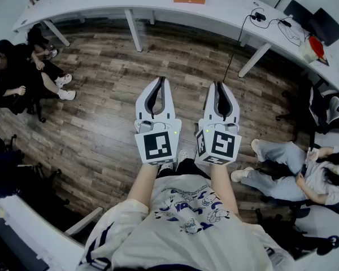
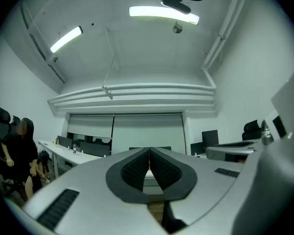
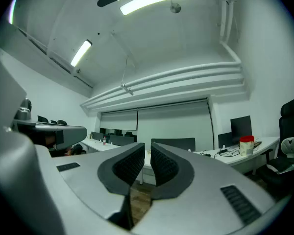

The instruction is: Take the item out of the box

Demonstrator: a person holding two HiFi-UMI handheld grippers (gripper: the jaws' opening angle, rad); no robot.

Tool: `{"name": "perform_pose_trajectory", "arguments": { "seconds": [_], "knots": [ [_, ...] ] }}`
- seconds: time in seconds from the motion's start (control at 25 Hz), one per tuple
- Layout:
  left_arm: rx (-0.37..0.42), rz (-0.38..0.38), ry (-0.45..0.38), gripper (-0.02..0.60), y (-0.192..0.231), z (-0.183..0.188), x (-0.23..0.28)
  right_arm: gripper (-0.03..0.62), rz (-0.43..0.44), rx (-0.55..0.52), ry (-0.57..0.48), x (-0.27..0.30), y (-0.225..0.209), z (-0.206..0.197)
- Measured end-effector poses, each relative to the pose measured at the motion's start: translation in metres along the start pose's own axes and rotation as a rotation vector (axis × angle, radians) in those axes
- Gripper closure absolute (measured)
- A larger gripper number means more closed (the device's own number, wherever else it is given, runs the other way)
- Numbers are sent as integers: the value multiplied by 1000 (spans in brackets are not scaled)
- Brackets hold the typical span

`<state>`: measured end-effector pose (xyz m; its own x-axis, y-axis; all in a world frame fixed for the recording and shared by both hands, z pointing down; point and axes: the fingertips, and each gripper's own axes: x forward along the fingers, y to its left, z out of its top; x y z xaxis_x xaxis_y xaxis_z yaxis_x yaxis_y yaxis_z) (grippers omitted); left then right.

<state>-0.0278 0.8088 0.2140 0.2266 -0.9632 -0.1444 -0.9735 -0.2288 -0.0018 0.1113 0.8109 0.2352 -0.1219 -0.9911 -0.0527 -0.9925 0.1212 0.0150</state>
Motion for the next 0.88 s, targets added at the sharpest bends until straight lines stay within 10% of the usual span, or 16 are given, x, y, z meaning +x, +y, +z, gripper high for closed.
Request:
{"name": "perform_pose_trajectory", "arguments": {
  "seconds": [0.88],
  "knots": [
    [-15, 33, 16, 563, -34, -21, 52, 536, 36, 35, 19, 43, -53, -17]
  ]
}}
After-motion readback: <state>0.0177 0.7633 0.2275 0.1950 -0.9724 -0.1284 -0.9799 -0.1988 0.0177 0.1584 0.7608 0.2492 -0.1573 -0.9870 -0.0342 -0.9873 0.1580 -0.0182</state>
